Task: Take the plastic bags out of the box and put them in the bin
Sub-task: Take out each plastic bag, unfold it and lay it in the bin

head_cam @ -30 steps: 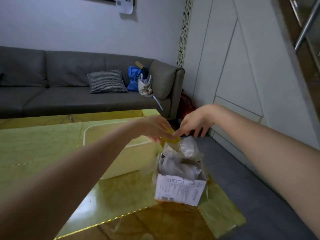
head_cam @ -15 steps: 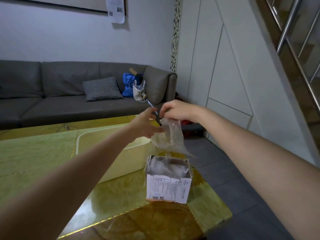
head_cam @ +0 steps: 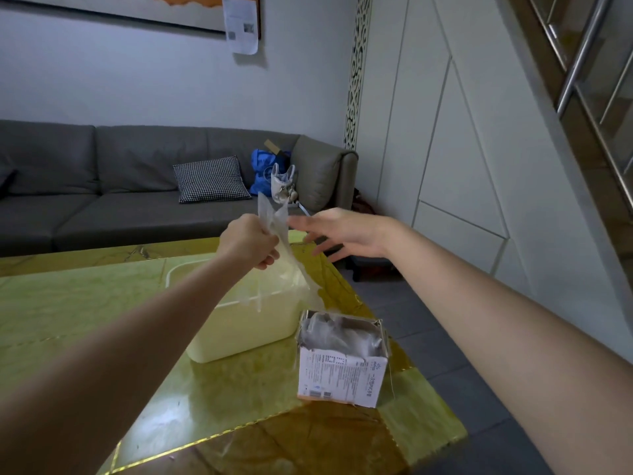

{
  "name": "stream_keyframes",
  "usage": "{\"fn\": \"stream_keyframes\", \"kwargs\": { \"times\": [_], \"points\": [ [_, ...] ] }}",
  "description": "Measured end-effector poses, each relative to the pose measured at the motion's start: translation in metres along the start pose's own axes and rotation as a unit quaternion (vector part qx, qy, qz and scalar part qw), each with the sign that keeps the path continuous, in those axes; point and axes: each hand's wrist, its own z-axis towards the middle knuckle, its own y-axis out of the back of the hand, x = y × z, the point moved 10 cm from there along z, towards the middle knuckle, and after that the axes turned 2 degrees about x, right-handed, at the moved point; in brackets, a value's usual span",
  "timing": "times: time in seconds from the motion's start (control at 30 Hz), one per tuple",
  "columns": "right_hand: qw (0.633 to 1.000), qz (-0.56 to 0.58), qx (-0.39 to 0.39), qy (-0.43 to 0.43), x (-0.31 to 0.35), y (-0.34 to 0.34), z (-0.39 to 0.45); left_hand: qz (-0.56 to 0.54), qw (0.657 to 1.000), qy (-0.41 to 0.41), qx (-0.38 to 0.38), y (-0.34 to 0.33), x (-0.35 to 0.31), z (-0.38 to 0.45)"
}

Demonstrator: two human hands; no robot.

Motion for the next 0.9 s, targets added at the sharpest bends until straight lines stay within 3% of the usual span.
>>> {"fn": "stream_keyframes", "kwargs": {
  "times": [0.13,0.27,0.4,0.5,0.6,0.73,0.8,0.9],
  "points": [
    [0.998,-0.055,-0.03,0.019,0.013,-0.015,0.01,0.148,0.988,-0.004,-0.051,0.008,0.002,0.005],
    [0.999,-0.019,-0.024,0.021,0.016,-0.028,0.018,0.254,0.963,-0.034,-0.082,0.015,-0.004,0.002],
    [0.979,0.041,-0.195,0.04,0.015,0.009,0.015,0.154,0.985,-0.039,-0.06,0.017,0.008,0.008],
    [0.95,0.026,-0.308,0.037,0.005,0.035,0.008,0.176,0.978,-0.098,-0.054,0.015,0.001,0.001],
    [0.936,-0.051,-0.345,0.045,0.006,0.045,0.003,0.225,0.963,-0.133,-0.067,0.016,0.003,-0.006],
    [0.906,-0.052,-0.421,-0.017,-0.024,0.087,-0.003,0.291,0.955,-0.037,-0.051,0.036,0.056,0.002],
    [0.887,-0.064,-0.455,-0.046,-0.033,0.104,-0.004,0.273,0.961,0.019,-0.044,0.048,0.08,0.007],
    [0.883,-0.105,-0.455,-0.043,-0.018,0.099,0.009,0.168,0.983,-0.017,-0.067,0.054,0.065,0.015]
  ]
}}
